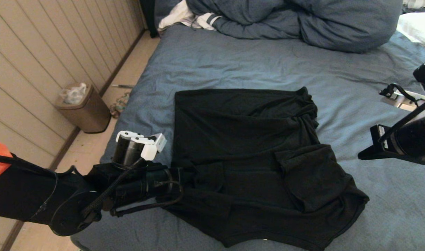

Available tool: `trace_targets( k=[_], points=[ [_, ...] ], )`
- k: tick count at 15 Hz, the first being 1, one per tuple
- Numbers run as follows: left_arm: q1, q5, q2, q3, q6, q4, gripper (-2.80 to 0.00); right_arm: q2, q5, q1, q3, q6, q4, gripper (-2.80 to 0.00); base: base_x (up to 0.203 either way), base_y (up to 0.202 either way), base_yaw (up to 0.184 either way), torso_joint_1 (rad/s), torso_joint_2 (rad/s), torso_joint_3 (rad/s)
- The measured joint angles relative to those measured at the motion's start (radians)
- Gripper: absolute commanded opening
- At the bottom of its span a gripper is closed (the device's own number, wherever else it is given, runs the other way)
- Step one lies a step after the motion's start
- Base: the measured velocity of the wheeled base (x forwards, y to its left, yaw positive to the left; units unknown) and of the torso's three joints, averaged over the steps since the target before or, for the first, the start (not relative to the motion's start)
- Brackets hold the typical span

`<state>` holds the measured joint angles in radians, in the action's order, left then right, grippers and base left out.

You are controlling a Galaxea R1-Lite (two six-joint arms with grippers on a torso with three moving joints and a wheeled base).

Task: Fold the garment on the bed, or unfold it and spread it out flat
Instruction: Fold the black T-shirt

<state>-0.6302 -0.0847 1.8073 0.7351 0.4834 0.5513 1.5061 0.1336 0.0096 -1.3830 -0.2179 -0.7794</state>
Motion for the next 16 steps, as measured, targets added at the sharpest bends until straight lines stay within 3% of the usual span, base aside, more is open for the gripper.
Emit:
trace_targets(
  k=[5, 16],
  points=[
    [-0.015, 0.008, -0.061, 0.013, 0.004, -0.075, -2.8, 0.017, 0.0, -0.003, -0.001, 0.005, 0.003, -2.8, 0.0, 0.0, 0.0, 0.0, 0.0, 0.0],
    [-0.04, 0.003, -0.063, 0.002, 0.015, -0.072, -2.8, 0.02, 0.001, -0.003, 0.001, 0.019, 0.003, -2.8, 0.0, 0.0, 0.0, 0.0, 0.0, 0.0]
  ],
)
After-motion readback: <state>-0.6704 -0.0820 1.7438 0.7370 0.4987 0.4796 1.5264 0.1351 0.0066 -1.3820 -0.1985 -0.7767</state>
